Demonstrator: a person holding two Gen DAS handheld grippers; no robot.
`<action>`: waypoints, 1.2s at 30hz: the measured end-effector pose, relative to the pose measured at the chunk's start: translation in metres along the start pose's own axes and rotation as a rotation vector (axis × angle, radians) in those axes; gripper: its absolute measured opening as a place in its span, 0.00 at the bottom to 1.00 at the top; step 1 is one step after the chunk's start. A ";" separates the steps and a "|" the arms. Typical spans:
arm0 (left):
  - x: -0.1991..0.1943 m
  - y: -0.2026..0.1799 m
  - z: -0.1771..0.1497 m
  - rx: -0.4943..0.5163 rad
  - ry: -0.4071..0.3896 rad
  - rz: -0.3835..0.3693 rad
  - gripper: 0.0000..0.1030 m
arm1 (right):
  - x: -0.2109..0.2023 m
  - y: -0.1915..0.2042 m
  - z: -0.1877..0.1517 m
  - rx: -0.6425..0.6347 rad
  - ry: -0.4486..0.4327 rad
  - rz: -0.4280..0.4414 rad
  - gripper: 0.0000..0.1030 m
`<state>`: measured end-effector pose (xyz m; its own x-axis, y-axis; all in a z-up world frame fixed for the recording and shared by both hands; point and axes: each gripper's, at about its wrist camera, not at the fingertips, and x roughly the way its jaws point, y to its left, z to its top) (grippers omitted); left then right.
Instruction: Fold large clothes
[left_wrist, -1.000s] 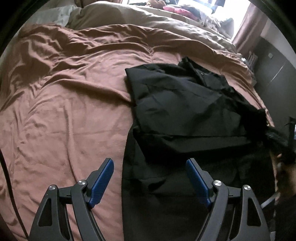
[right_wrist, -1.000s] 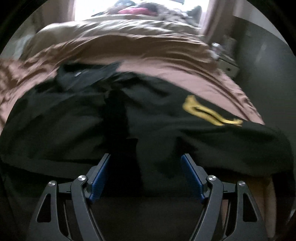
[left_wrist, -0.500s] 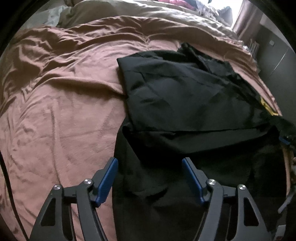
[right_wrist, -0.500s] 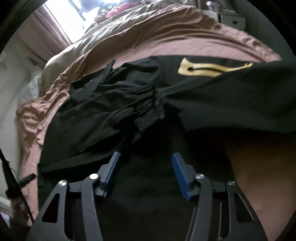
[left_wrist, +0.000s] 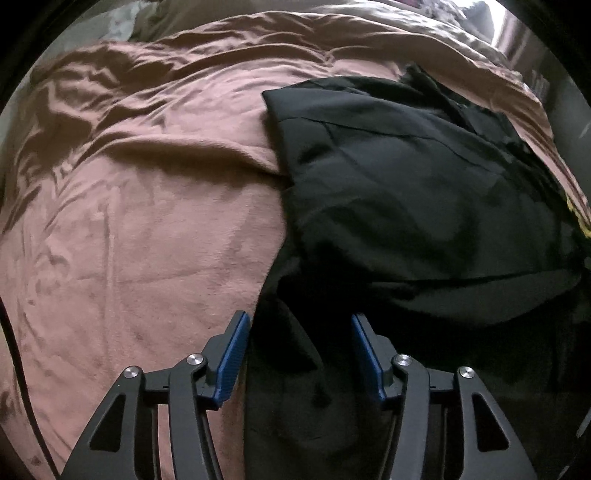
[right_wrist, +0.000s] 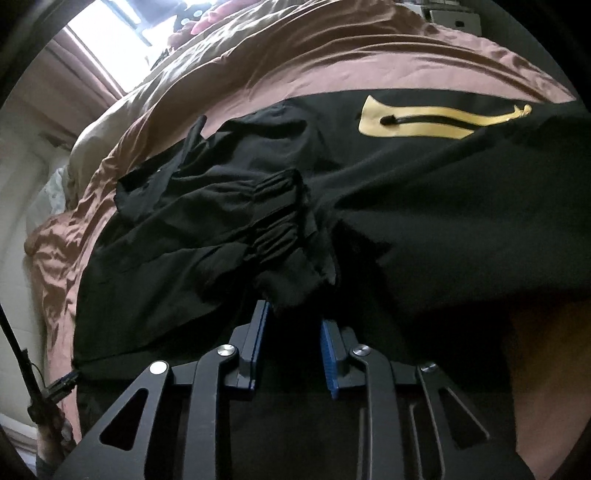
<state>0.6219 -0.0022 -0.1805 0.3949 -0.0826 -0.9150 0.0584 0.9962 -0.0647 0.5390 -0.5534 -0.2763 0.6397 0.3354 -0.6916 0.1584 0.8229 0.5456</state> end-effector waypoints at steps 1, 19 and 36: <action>-0.001 0.001 0.000 -0.013 -0.001 -0.003 0.56 | -0.006 -0.001 -0.001 0.003 -0.001 0.007 0.23; -0.089 -0.050 -0.001 -0.016 -0.168 -0.136 0.57 | -0.174 -0.098 -0.043 0.076 -0.264 -0.010 0.74; -0.126 -0.147 0.010 0.066 -0.267 -0.242 0.81 | -0.242 -0.215 -0.092 0.380 -0.396 0.026 0.58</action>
<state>0.5728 -0.1389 -0.0519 0.5873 -0.3283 -0.7398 0.2347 0.9438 -0.2326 0.2807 -0.7696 -0.2698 0.8696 0.0954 -0.4845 0.3520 0.5684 0.7436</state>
